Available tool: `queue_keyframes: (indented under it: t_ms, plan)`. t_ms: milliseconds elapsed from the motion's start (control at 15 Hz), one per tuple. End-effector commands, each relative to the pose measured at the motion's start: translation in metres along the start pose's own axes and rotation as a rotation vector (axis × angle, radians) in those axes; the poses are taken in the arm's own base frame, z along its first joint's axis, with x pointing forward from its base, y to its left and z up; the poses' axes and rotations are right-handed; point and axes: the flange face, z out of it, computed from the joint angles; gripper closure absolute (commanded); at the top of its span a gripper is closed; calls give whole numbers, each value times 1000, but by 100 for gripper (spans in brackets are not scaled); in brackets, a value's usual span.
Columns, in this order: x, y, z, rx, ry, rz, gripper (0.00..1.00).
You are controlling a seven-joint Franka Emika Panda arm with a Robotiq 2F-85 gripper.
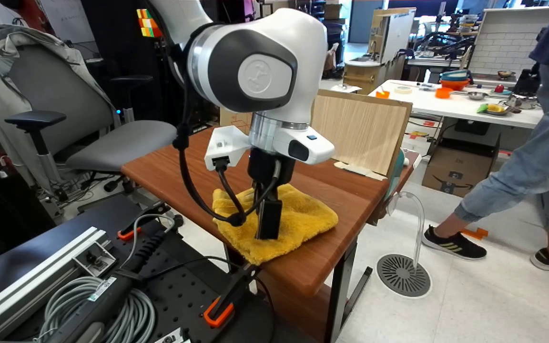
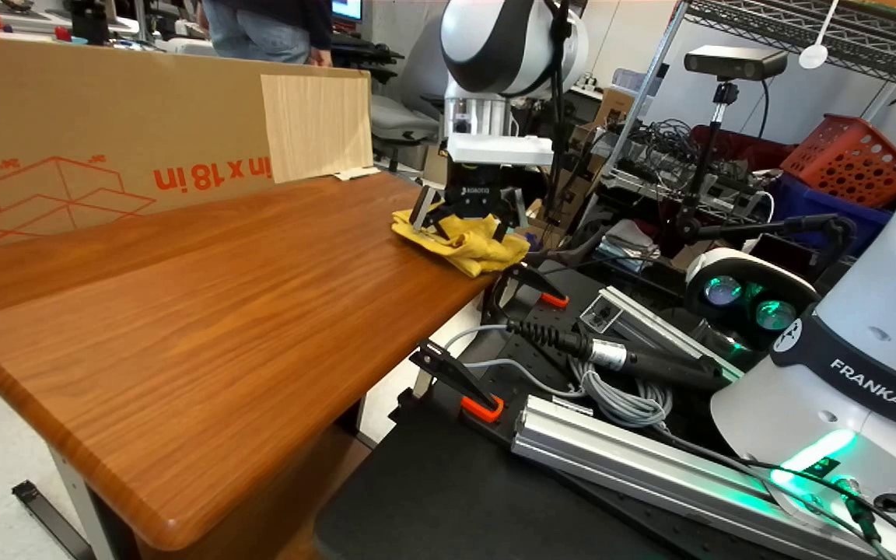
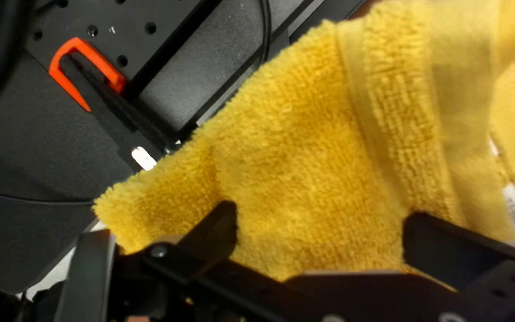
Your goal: Wipe the top of the table with the yellow towel
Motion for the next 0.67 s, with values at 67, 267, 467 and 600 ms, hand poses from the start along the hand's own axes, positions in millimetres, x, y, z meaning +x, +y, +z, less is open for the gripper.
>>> queue_keyframes:
  t_ms: [67,267,467,600]
  plan:
    - [-59,-45,-2,-46,40,-239,0]
    - [-108,-95,-12,-36,73,-386,0]
    - [-142,-146,-21,1,127,-484,0]
    - [-147,-163,-27,13,131,-514,0]
